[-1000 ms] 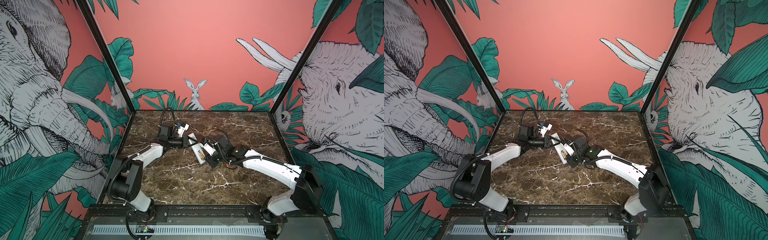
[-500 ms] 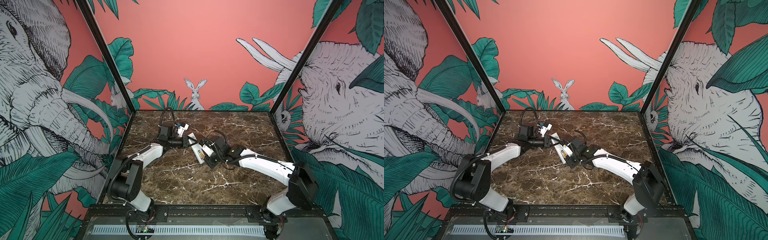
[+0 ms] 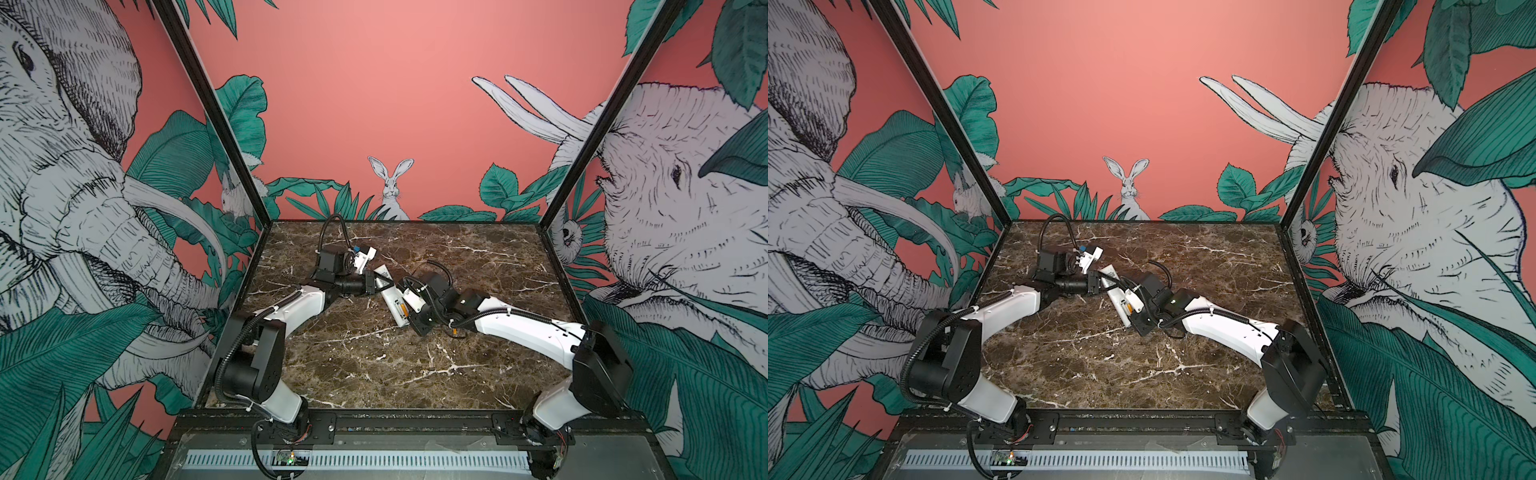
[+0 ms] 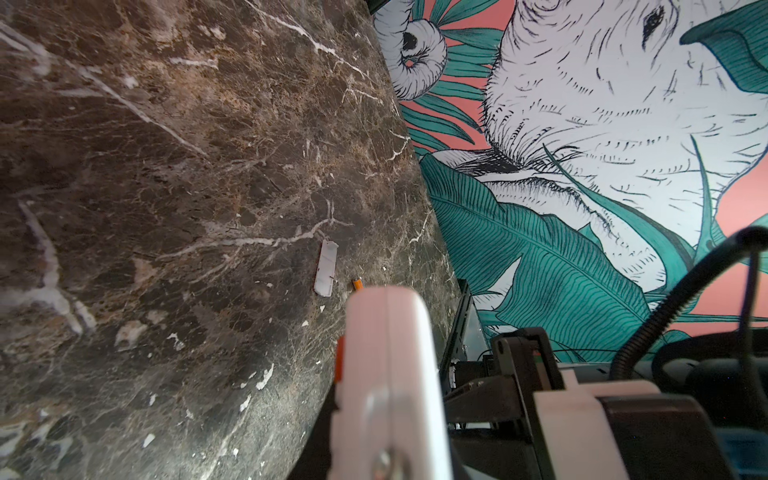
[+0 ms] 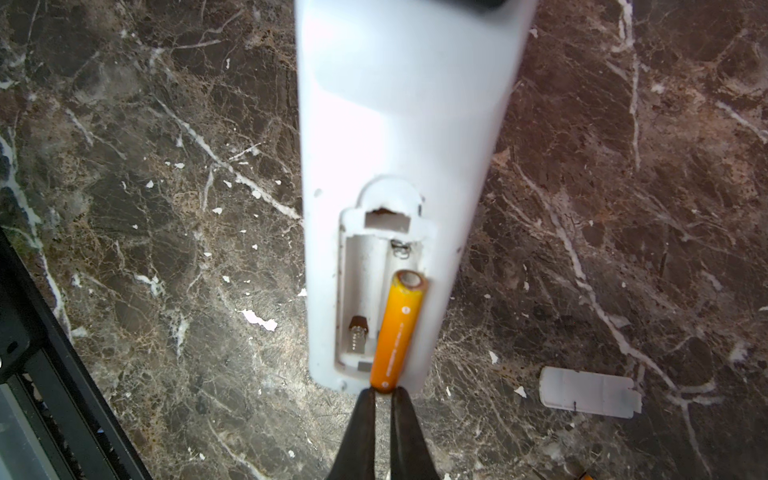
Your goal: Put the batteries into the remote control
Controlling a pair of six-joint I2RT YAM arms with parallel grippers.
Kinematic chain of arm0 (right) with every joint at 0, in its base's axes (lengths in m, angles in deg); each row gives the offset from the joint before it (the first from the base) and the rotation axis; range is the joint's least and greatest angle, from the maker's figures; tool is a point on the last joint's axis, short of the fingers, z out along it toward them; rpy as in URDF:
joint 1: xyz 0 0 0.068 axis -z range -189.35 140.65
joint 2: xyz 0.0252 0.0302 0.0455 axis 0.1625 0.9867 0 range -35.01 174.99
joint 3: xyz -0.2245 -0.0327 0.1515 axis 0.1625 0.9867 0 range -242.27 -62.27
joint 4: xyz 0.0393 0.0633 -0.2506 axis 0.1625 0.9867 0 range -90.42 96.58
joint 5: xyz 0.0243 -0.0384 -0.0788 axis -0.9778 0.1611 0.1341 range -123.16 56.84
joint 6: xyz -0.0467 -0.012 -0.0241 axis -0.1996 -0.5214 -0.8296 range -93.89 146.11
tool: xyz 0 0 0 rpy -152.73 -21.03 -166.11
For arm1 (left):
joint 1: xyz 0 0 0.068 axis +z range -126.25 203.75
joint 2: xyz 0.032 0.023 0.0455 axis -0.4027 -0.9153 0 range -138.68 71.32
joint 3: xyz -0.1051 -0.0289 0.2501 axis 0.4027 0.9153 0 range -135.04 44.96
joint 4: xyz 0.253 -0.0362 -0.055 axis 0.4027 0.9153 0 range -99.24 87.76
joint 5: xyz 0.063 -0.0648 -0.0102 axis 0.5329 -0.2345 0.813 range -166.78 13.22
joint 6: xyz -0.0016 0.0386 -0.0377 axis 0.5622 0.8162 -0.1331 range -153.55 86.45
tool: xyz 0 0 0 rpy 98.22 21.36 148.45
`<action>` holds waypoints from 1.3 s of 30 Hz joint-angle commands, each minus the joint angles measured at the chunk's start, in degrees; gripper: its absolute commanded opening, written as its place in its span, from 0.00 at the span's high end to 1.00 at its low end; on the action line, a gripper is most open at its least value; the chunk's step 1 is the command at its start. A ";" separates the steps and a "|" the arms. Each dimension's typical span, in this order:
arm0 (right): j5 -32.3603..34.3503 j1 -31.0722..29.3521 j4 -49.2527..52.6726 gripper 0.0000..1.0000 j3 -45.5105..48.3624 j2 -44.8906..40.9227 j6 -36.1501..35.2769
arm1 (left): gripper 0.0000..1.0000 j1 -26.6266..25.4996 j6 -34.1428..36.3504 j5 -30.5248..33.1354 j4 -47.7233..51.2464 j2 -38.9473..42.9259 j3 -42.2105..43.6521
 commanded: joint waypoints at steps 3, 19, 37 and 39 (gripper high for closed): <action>0.04 -0.37 -0.76 0.91 -2.06 1.31 0.36 | 0.83 0.13 -0.75 -2.20 -0.70 1.95 0.20; 0.19 -0.37 2.05 0.87 -3.83 1.03 -0.63 | 0.82 0.45 -0.66 -1.32 -0.78 1.33 0.15; -9.04 6.04 -0.94 0.38 4.80 -11.97 -10.36 | 0.82 1.36 -2.36 -5.21 -0.34 1.14 -0.42; -12.37 8.06 -2.33 0.35 6.11 -12.74 -9.91 | 0.82 1.36 -3.18 -6.01 -1.12 1.01 -0.23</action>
